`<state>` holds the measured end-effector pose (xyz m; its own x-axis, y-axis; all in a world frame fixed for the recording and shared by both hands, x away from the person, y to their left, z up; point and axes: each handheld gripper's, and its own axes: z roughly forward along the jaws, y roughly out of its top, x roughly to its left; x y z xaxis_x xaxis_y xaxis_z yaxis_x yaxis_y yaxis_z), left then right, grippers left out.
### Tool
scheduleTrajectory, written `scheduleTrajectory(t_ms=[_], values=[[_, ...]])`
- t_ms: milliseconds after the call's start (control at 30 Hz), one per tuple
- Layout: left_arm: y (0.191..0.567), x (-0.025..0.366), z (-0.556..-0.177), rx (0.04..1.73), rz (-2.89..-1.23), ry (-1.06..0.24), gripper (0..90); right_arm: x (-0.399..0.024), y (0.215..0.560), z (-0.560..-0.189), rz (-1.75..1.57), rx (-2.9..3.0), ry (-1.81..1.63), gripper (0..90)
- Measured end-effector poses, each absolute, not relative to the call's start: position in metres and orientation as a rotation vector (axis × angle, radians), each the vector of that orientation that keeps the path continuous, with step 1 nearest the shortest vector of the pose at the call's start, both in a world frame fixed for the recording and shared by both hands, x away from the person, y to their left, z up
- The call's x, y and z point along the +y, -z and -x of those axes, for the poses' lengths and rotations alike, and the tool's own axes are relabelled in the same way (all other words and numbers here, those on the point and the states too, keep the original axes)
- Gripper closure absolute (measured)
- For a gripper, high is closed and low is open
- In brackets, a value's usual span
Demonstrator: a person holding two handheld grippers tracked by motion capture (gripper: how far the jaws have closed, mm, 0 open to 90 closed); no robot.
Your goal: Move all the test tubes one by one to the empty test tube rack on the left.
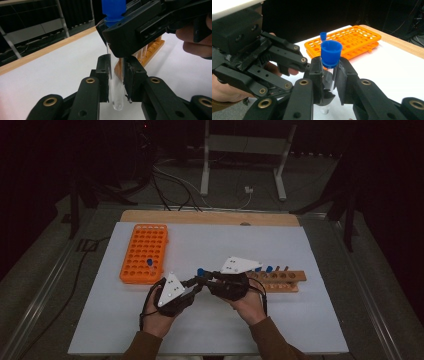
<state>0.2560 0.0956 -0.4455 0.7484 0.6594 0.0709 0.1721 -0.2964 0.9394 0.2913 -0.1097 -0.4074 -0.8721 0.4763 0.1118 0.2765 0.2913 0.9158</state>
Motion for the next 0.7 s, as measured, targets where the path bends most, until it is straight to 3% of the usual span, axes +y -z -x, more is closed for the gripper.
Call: scheduleTrajectory(t_ms=[167, 367, 500, 700], values=[[0.446, 0.097, -0.257, 0.648, -1.836, -0.542, 78.0, -0.111, 0.407, -0.291, -0.694, 2.38, -1.624, 74.1], [0.447, 0.103, -0.259, 0.68, -1.818, -0.528, 78.1, -0.116, 0.406, -0.293, -0.736, 2.361, -1.66, 35.8], [0.447, 0.11, -0.262, 0.714, -1.798, -0.522, 78.2, -0.124, 0.403, -0.293, -0.778, 2.32, -1.641, 16.5], [0.444, 0.122, -0.265, 0.758, -1.78, -0.539, 78.1, -0.139, 0.402, -0.295, -0.82, 2.264, -1.523, 7.8]])
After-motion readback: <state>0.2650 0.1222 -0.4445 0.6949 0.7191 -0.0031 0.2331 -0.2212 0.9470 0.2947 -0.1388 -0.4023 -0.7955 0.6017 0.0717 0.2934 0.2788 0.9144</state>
